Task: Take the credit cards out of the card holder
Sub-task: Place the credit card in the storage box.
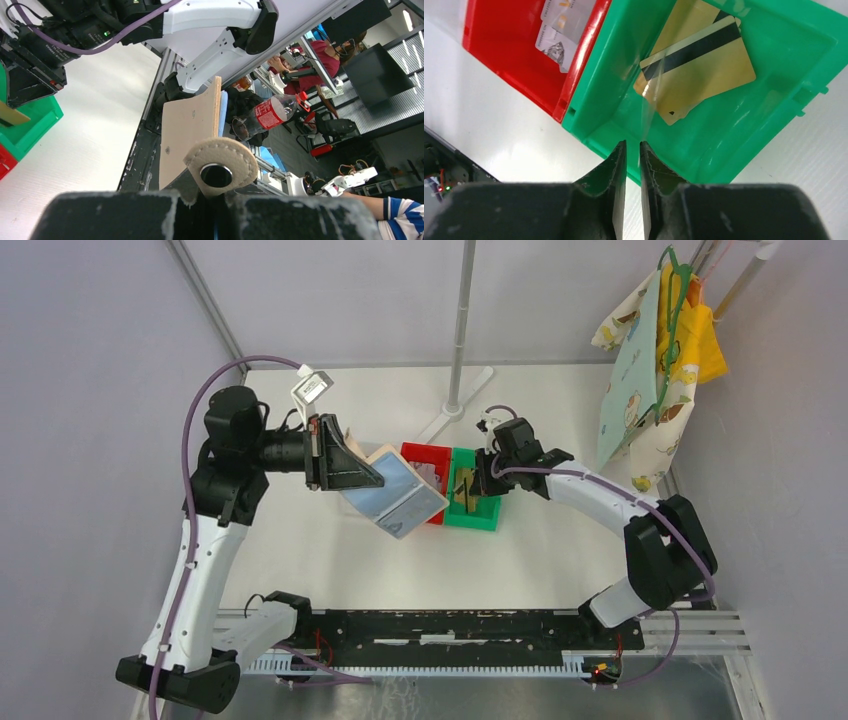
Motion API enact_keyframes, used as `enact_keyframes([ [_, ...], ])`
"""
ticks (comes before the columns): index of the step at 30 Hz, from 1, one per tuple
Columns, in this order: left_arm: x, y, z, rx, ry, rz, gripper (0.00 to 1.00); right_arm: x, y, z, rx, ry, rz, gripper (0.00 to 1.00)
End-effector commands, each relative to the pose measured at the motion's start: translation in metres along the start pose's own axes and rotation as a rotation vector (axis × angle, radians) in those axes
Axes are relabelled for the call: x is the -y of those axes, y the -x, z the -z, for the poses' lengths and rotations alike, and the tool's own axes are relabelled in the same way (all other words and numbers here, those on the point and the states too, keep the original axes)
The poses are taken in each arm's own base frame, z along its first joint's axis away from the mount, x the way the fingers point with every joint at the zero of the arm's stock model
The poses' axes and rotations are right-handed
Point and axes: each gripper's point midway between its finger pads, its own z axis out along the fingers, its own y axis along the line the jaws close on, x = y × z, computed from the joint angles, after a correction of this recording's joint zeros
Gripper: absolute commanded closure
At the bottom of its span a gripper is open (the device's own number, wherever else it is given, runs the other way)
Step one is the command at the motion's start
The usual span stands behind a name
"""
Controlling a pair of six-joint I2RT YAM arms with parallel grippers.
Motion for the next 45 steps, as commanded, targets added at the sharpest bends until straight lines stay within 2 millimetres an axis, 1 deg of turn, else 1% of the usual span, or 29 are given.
enact_keyframes([
  [1,0.028,0.001,0.006,-0.011,-0.054,-0.120,0.94,0.000,0.031,0.005,0.089,-0.029,0.039,0.76],
  [3,0.032,0.002,0.006,-0.015,-0.062,-0.125,0.94,0.003,0.037,0.013,0.115,-0.064,0.043,0.69],
  [4,0.032,0.002,0.006,-0.015,-0.064,-0.128,0.94,0.004,0.042,0.019,0.132,-0.075,0.047,0.63],
  [6,0.034,0.003,0.007,-0.017,-0.068,-0.130,0.94,-0.001,0.051,0.033,0.172,-0.080,0.059,0.49],
  [7,0.035,0.003,0.007,-0.019,-0.071,-0.129,0.94,-0.005,0.056,0.042,0.195,-0.071,0.067,0.44],
  [9,0.036,0.004,0.006,-0.021,-0.074,-0.126,0.94,-0.022,0.068,0.063,0.255,-0.022,0.089,0.34],
  [11,0.037,0.006,0.006,-0.023,-0.078,-0.123,0.94,-0.046,0.077,0.089,0.326,0.073,0.122,0.23],
  [12,0.038,0.006,0.007,-0.023,-0.080,-0.123,0.94,-0.061,0.081,0.106,0.379,0.140,0.147,0.17],
  [13,0.038,0.007,0.006,-0.023,-0.081,-0.123,0.94,-0.077,0.080,0.121,0.419,0.226,0.181,0.08],
  [14,0.039,0.008,0.006,-0.022,-0.081,-0.123,0.94,-0.091,0.076,0.137,0.462,0.307,0.217,0.03],
  [15,0.039,0.008,0.006,-0.021,-0.082,-0.122,0.94,-0.107,0.072,0.155,0.506,0.401,0.259,0.02],
  [16,0.040,0.009,0.006,-0.021,-0.083,-0.123,0.94,-0.117,0.063,0.166,0.526,0.476,0.289,0.02],
  [17,0.039,0.009,0.006,-0.020,-0.083,-0.121,0.94,-0.129,0.058,0.182,0.573,0.553,0.316,0.02],
  [18,0.039,0.010,0.006,-0.019,-0.083,-0.121,0.94,-0.136,0.048,0.190,0.593,0.624,0.336,0.02],
  [19,0.039,0.011,0.006,-0.018,-0.082,-0.120,0.94,-0.145,0.042,0.204,0.638,0.689,0.353,0.02],
  [22,0.038,0.012,0.005,-0.016,-0.080,-0.115,0.94,-0.157,0.024,0.230,0.733,0.829,0.390,0.02],
  [24,0.037,0.013,0.005,-0.014,-0.076,-0.108,0.94,-0.160,0.022,0.239,0.768,0.865,0.388,0.02],
  [29,0.035,0.015,0.004,-0.011,-0.071,-0.089,0.93,-0.177,0.026,0.252,0.790,0.919,0.404,0.02],
  [32,0.034,0.017,0.004,-0.007,-0.069,-0.081,0.93,-0.188,0.029,0.253,0.797,0.946,0.396,0.04],
  [38,0.033,0.019,0.003,-0.005,-0.068,-0.072,0.93,-0.208,0.028,0.253,0.791,1.001,0.387,0.14],
  [42,0.035,0.020,0.003,-0.004,-0.071,-0.074,0.93,-0.218,0.030,0.251,0.784,1.014,0.384,0.25],
  [45,0.035,0.021,0.003,-0.003,-0.072,-0.074,0.93,-0.222,0.034,0.247,0.780,1.007,0.365,0.35],
])
